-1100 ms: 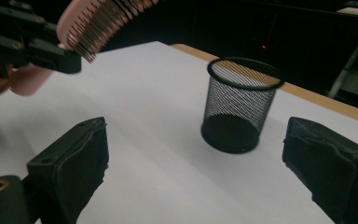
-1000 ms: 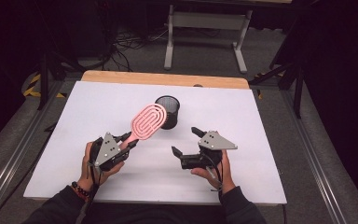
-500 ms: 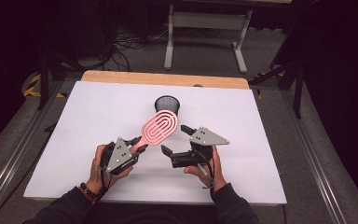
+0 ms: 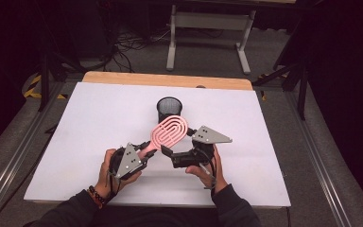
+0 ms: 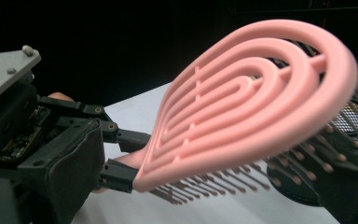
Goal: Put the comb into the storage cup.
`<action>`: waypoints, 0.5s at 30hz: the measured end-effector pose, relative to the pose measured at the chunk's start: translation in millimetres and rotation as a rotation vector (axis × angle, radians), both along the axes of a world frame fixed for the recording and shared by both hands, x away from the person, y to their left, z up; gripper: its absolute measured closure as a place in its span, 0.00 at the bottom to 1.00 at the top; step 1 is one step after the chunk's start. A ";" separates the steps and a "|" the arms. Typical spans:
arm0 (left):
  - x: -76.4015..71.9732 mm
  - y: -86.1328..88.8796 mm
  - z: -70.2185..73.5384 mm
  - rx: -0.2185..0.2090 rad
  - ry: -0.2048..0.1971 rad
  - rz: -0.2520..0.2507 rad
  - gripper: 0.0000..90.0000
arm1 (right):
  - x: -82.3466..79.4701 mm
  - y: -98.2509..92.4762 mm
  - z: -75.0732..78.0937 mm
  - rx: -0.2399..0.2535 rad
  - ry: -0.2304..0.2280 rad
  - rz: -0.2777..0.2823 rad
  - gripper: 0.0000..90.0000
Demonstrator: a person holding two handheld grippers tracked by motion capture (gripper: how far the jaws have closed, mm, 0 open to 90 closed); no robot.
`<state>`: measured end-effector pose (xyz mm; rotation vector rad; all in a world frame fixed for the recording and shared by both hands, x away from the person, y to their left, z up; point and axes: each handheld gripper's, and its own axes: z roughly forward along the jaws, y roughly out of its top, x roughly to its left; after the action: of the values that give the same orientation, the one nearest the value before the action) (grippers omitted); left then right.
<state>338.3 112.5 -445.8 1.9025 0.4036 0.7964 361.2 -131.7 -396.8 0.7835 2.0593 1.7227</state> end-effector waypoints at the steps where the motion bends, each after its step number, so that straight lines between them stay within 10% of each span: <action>1: 0.1 -0.9 -0.5 0.000 0.001 0.000 0.77 | 0.2 0.0 -0.1 0.006 0.003 -0.001 0.06; 15: 5.8 -16.7 -10.0 0.073 0.015 0.017 0.77 | -4.3 4.6 -3.0 0.084 -0.004 -0.051 0.49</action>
<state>344.1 95.7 -455.9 1.9762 0.4052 0.8178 356.9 -127.2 -399.8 0.8492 1.9583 1.7916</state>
